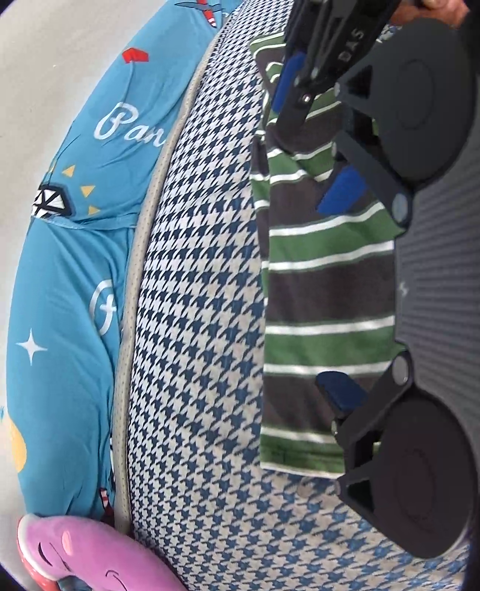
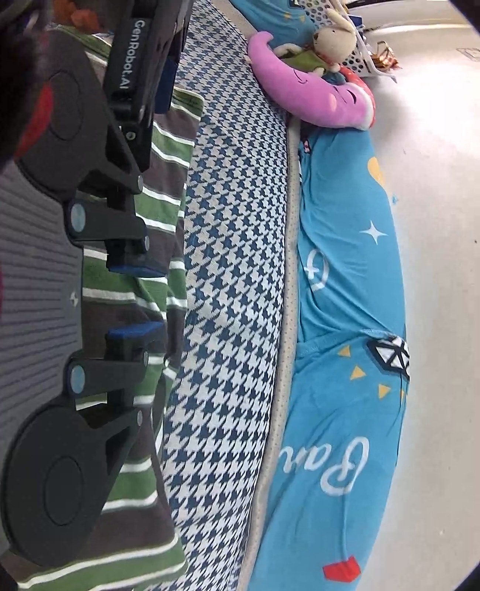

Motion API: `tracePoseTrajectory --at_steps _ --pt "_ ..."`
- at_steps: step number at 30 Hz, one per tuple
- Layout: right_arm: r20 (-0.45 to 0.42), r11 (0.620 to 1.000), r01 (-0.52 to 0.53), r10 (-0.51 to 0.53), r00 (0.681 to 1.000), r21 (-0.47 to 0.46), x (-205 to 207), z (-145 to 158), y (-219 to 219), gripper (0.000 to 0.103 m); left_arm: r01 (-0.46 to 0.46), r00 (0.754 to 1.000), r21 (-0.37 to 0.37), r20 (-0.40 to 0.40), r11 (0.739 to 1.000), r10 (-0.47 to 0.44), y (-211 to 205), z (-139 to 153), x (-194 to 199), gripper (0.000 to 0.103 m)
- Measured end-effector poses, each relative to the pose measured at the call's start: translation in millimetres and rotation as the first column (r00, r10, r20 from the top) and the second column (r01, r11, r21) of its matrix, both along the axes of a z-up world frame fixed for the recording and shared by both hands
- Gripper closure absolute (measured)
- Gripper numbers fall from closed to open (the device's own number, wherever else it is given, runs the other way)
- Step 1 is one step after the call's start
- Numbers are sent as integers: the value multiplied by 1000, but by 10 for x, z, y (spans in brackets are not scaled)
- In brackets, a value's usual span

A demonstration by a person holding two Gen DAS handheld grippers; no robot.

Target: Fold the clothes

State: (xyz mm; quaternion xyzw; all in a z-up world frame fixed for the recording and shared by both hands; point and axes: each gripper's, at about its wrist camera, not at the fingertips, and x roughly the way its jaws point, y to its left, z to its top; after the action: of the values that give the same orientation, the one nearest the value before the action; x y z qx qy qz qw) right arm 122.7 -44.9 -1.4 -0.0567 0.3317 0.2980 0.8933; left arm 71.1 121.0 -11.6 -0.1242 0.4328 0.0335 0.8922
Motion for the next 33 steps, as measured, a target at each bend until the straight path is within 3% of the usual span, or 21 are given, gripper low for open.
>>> tracePoseTrajectory --at_steps 12,19,25,29,33 --pt "-90 1000 3 -5 996 -24 241 -249 163 76 2 998 -9 -59 1000 -3 -104 -118 126 6" --pt "-68 999 0 -3 998 -42 283 -174 203 78 8 997 -22 -76 1000 -10 -143 -154 155 6" --pt "49 996 -62 65 997 -70 221 37 154 78 -13 997 -33 -75 999 10 -115 -140 183 6" --pt "22 995 -57 59 998 -86 318 -43 92 74 -12 997 -34 -75 999 10 -100 -129 159 6" --pt "0 992 -79 79 997 -95 371 -118 49 65 -1 997 -22 -79 1000 0 -119 -134 154 6"
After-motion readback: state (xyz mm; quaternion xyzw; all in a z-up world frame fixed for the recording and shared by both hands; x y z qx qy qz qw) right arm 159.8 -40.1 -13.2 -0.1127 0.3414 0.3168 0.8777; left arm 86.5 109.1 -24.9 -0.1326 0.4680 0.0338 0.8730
